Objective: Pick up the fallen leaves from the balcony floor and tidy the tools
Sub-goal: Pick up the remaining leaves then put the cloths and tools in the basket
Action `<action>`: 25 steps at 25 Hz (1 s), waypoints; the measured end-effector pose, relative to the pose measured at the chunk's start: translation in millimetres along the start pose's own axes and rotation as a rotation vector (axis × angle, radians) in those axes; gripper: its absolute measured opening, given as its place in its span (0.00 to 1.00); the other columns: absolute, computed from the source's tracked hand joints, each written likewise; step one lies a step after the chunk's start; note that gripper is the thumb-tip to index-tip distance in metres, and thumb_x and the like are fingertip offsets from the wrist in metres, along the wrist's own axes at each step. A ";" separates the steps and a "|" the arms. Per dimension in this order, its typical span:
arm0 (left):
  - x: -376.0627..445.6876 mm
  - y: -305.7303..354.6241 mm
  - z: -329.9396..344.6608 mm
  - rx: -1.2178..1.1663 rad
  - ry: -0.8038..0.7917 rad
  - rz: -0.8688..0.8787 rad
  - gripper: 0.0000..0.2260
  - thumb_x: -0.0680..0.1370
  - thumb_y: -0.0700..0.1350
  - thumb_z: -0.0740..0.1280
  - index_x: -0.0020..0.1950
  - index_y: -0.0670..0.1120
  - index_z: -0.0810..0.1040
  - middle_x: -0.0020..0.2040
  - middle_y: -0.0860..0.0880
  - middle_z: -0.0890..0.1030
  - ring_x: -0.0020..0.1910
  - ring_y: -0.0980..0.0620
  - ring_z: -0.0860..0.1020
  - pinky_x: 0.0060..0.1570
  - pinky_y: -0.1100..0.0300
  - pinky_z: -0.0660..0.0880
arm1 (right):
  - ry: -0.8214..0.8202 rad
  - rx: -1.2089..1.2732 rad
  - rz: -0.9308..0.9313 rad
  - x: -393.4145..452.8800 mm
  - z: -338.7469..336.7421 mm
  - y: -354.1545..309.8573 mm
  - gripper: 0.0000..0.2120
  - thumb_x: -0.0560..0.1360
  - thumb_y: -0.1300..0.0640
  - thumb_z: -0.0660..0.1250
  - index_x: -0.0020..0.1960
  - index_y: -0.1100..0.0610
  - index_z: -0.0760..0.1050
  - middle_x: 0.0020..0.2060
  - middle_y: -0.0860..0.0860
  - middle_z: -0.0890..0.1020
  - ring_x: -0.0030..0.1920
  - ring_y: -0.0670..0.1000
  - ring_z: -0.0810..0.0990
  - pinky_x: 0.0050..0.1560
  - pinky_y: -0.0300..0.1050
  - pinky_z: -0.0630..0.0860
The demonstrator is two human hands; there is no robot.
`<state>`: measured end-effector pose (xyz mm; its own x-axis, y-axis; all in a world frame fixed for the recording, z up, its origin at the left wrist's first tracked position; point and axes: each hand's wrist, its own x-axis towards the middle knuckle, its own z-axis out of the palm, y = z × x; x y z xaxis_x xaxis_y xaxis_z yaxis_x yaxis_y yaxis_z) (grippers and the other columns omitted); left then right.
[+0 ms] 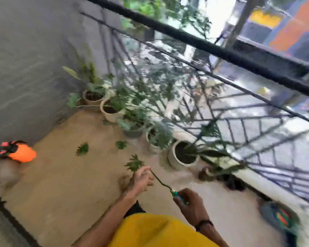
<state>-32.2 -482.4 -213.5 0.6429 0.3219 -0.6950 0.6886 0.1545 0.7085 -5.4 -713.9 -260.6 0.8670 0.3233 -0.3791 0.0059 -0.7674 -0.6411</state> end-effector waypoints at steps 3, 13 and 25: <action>-28.6 -0.8 84.1 0.143 -0.251 0.020 0.12 0.86 0.42 0.56 0.69 0.49 0.70 0.54 0.41 0.83 0.38 0.51 0.79 0.29 0.66 0.73 | 0.142 0.047 0.127 -62.3 -49.9 70.2 0.08 0.71 0.50 0.78 0.45 0.49 0.80 0.39 0.43 0.83 0.41 0.44 0.80 0.40 0.26 0.68; -76.8 -11.8 329.6 0.557 -0.704 -0.056 0.13 0.85 0.45 0.56 0.66 0.57 0.73 0.54 0.46 0.86 0.49 0.49 0.84 0.50 0.54 0.78 | 0.445 0.162 0.495 -197.6 -144.8 245.2 0.10 0.73 0.55 0.76 0.52 0.54 0.80 0.47 0.47 0.83 0.48 0.48 0.80 0.52 0.42 0.76; -78.2 -25.9 631.2 0.400 -0.582 -0.319 0.09 0.79 0.43 0.69 0.53 0.38 0.83 0.48 0.43 0.86 0.47 0.44 0.81 0.43 0.54 0.74 | 0.366 -0.041 0.796 -212.2 -302.8 450.1 0.09 0.75 0.53 0.69 0.54 0.45 0.76 0.51 0.43 0.79 0.55 0.50 0.78 0.51 0.46 0.76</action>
<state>111.4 -1101.2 -254.6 0.3898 -0.2415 -0.8887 0.8675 -0.2275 0.4423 -35.9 -1295.6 -266.6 0.7267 -0.5093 -0.4611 -0.6572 -0.7109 -0.2505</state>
